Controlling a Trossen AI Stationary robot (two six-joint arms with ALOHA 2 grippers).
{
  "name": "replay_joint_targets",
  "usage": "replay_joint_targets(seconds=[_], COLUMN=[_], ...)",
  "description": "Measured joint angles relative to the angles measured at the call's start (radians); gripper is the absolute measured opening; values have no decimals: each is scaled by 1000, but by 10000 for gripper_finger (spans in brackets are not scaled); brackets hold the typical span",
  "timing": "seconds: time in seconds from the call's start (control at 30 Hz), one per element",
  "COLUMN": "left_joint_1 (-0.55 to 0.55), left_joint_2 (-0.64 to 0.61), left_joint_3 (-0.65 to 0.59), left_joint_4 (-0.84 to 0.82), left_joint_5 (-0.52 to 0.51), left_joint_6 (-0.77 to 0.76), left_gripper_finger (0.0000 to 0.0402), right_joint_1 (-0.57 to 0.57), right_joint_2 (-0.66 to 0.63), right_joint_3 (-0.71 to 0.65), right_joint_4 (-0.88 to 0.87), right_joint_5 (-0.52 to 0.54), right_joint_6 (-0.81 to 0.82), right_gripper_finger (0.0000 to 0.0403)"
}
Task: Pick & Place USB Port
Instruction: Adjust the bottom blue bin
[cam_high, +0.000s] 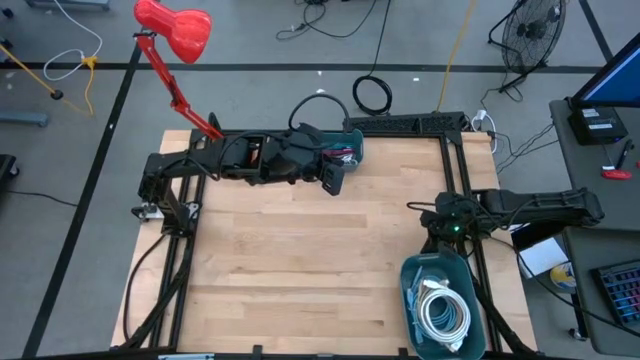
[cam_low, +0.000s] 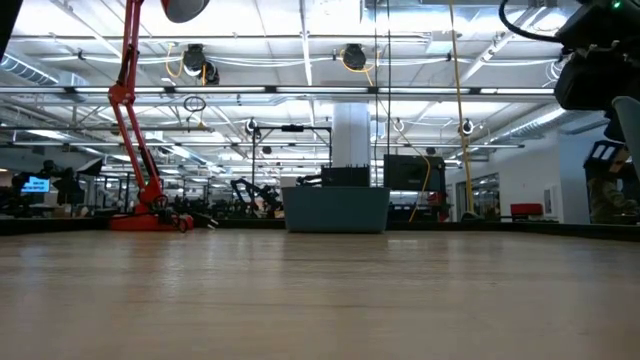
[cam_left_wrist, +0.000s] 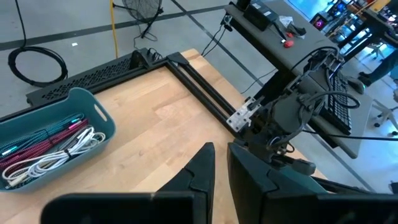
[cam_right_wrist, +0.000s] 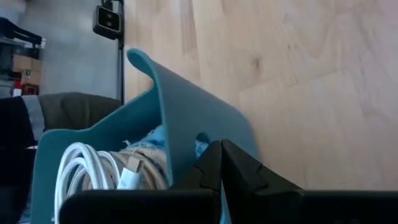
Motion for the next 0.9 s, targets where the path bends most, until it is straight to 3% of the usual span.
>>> replay_joint_targets(seconds=[0.27, 0.9], left_joint_1=[-1, -5], left_joint_2=[0, 0], left_joint_3=[0, 0], left_joint_4=[2, 3], left_joint_5=[0, -10], left_joint_6=[0, 2], left_gripper_finger=[42, 42], right_joint_1=[0, 52], right_joint_2=[0, -2], right_joint_3=[0, 43], right_joint_4=[-154, -273], right_joint_5=[27, -13], right_joint_6=[7, 60], right_gripper_finger=[0, 0])
